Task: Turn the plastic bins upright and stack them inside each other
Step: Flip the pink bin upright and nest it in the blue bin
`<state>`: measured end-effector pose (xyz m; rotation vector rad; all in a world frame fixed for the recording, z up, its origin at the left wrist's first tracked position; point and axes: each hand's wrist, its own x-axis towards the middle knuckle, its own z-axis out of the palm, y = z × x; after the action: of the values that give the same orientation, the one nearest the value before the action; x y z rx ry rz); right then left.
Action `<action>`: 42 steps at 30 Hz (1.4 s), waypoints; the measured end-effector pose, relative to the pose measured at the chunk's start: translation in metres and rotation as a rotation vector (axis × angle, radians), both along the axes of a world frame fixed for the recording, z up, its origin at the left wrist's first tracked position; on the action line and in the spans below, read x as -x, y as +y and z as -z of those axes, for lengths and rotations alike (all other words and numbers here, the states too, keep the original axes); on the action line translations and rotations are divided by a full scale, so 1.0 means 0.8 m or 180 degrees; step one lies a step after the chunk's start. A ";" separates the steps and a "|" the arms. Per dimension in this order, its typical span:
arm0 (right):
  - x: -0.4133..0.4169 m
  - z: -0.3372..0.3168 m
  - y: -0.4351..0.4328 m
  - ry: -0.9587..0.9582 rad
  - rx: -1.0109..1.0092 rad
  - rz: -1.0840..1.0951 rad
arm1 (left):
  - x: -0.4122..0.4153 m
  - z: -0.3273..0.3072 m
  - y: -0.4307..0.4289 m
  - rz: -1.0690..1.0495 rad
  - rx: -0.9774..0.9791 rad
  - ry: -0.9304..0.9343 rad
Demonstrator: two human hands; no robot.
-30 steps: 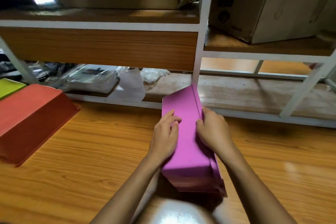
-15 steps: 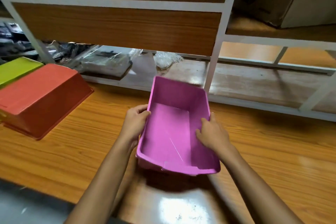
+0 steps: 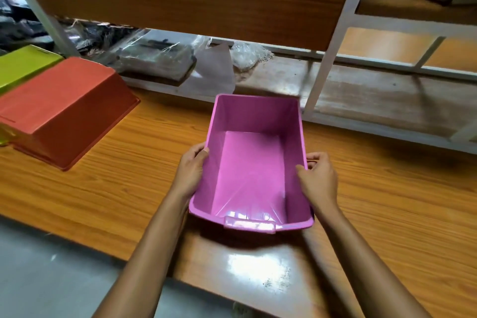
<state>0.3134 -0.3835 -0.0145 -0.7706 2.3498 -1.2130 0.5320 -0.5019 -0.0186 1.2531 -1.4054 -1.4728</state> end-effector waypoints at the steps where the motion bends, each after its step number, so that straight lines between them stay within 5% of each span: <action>1: 0.002 0.002 0.002 -0.0176 0.0080 -0.0009 | 0.001 0.001 0.001 0.0013 -0.0024 -0.0015; 5: 0.009 0.010 0.029 -0.1191 0.0500 -0.0200 | 0.010 -0.005 0.025 0.0091 -0.0314 0.0286; 10: 0.036 0.002 0.102 -0.1730 0.0556 -0.0392 | 0.041 -0.013 0.080 0.0373 -0.0500 0.0666; 16: 0.065 -0.006 0.220 -0.1185 0.0278 -0.0215 | 0.096 -0.028 0.162 0.1014 -0.0594 0.0870; 32: 0.094 -0.058 0.645 -0.0625 0.0873 0.1093 | 0.244 -0.044 0.510 0.2467 -0.0801 0.1009; 42: 0.147 -0.092 0.780 -0.0440 0.1173 0.1395 | 0.345 -0.073 0.630 0.2801 -0.0744 0.1110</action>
<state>0.1954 0.2407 0.0593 -0.2588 2.2756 -1.8521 0.2563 0.0021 0.0397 0.4234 -1.6480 -2.3529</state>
